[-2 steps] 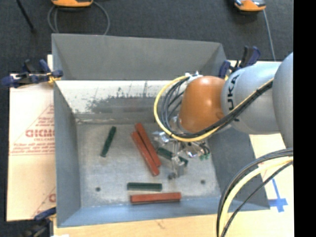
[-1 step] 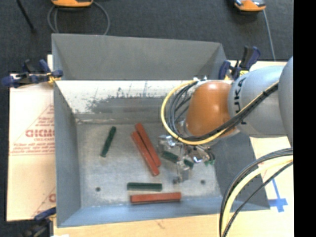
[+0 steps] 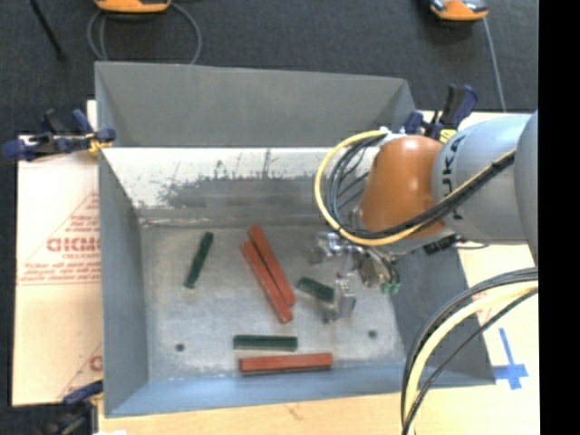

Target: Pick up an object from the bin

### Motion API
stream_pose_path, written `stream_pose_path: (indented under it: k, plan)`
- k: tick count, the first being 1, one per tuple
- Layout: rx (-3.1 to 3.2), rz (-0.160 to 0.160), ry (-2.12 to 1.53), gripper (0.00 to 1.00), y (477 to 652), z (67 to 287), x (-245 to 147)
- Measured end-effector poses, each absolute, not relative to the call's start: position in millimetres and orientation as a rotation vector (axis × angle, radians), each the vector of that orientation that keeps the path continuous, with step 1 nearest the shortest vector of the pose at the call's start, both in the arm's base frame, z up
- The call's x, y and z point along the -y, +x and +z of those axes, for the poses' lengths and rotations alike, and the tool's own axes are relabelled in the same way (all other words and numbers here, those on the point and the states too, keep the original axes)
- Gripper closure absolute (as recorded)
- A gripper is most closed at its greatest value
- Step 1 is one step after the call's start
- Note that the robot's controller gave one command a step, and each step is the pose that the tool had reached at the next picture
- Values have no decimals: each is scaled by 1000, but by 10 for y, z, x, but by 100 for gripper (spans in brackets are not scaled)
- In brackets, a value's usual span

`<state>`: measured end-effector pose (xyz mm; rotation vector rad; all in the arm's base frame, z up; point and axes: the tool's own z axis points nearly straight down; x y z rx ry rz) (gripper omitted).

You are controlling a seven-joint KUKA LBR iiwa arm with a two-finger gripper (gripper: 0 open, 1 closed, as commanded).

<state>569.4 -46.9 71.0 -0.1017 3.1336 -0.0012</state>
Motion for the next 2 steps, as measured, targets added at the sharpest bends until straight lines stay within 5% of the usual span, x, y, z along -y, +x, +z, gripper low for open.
stream_pose_path:
  k: [1, 2]
  plan:
    - [-3134, -1, -104, 100, 5690, 711, 462]
    - [-3003, -6, -898, 100, 5476, 1937, 868]
